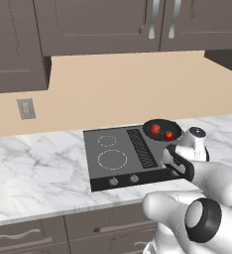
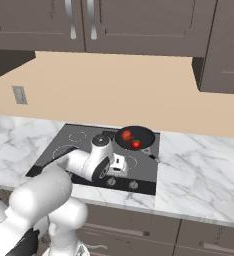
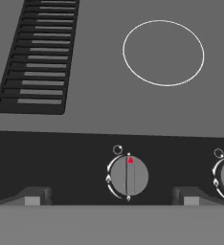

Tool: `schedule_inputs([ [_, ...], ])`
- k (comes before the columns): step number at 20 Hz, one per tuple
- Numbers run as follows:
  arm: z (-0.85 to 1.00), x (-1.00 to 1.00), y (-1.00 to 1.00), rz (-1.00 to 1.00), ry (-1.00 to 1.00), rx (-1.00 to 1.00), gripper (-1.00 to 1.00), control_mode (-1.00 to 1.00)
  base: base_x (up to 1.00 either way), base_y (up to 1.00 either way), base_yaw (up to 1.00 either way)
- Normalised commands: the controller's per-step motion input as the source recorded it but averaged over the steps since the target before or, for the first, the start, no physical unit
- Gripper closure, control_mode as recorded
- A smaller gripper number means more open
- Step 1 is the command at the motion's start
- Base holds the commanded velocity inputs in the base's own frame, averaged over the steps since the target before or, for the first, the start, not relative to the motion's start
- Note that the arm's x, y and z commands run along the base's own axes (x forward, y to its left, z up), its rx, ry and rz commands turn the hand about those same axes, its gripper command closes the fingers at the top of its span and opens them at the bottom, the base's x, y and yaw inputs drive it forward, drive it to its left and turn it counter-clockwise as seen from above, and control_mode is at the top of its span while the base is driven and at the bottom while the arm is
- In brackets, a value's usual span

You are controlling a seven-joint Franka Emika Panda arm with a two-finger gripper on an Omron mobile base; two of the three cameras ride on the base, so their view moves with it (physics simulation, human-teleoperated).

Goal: Place the pan on the rear right burner on the stove. Then place the tomato and the onion in the pan and turn on the rear right burner.

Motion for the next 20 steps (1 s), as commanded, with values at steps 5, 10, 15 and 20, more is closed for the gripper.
schedule_inputs([
  [5,-0.33,0.02,0.00,0.00,0.02,0.00,-1.00,-1.00,0.00,0.00,0.00],
  [10,-0.30,0.00,0.00,0.00,0.01,0.00,-1.00,-1.00,0.00,0.00,0.00],
  [15,-0.28,0.00,0.00,0.00,0.01,0.00,-1.00,-1.00,0.00,0.00,0.00],
  [20,-0.28,0.00,0.00,0.00,0.03,0.00,-1.00,-1.00,0.00,0.00,0.00],
])
